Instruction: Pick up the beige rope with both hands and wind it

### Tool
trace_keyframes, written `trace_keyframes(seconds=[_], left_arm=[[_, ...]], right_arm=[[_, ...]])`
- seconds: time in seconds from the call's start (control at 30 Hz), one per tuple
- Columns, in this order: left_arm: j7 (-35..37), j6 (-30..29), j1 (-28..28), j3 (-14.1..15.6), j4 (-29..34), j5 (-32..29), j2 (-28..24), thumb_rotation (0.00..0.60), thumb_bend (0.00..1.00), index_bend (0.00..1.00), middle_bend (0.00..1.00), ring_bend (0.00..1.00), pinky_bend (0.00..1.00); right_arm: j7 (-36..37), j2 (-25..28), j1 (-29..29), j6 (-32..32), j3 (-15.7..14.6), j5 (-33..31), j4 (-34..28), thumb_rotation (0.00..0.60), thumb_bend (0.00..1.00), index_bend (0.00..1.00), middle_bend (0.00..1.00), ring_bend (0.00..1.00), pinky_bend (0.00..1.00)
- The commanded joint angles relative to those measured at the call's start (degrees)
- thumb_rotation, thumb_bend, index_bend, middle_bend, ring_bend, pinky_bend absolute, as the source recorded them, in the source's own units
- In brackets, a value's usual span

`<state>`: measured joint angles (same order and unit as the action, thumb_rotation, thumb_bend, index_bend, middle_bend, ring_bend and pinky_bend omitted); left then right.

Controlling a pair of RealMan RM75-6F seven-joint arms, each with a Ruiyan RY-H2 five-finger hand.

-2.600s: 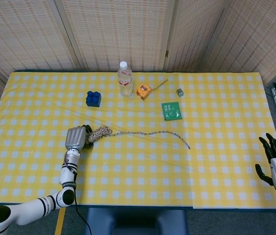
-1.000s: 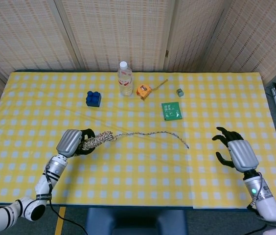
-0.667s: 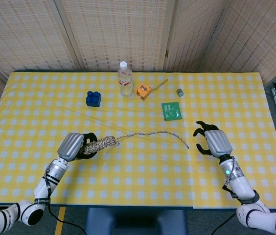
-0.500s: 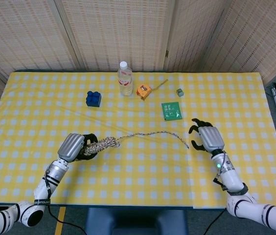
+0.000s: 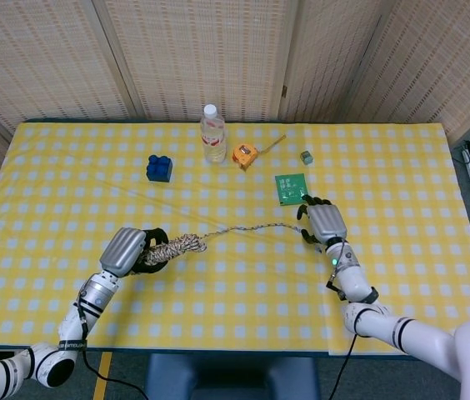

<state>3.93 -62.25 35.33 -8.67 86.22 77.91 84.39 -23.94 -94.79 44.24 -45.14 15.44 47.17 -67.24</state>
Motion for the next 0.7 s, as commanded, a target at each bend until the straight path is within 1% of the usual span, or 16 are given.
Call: trace_keyframes(seconds=[0.03, 0.27, 0.7], left_arm=[[-0.3, 0.1, 0.0, 0.0, 0.2, -0.2, 0.0, 0.600, 0.73, 0.74, 0.72, 0.71, 0.81], [-0.3, 0.2, -0.2, 0.0, 0.0, -0.6, -0.1, 0.600, 0.73, 0.74, 0.72, 0.71, 0.81], [0.7, 0.2, -0.5, 0.2, -1.0, -0.3, 0.2, 0.600, 0.73, 0.74, 0.72, 0.71, 0.81]], right_arm=[[-1.4, -2.0, 1.7, 1.0, 0.0, -1.8, 2.4, 0.600, 0.43, 0.43, 0.16, 0.15, 0.19], [-1.7, -4.9, 3.6, 1.1, 0.0, -2.7, 5.8, 0.600, 0.43, 0.46, 0.16, 0.14, 0.19], [-2.2, -8.6, 5.3, 1.1, -0.2, -3.3, 10.9, 0.600, 0.43, 0.49, 0.16, 0.14, 0.19]])
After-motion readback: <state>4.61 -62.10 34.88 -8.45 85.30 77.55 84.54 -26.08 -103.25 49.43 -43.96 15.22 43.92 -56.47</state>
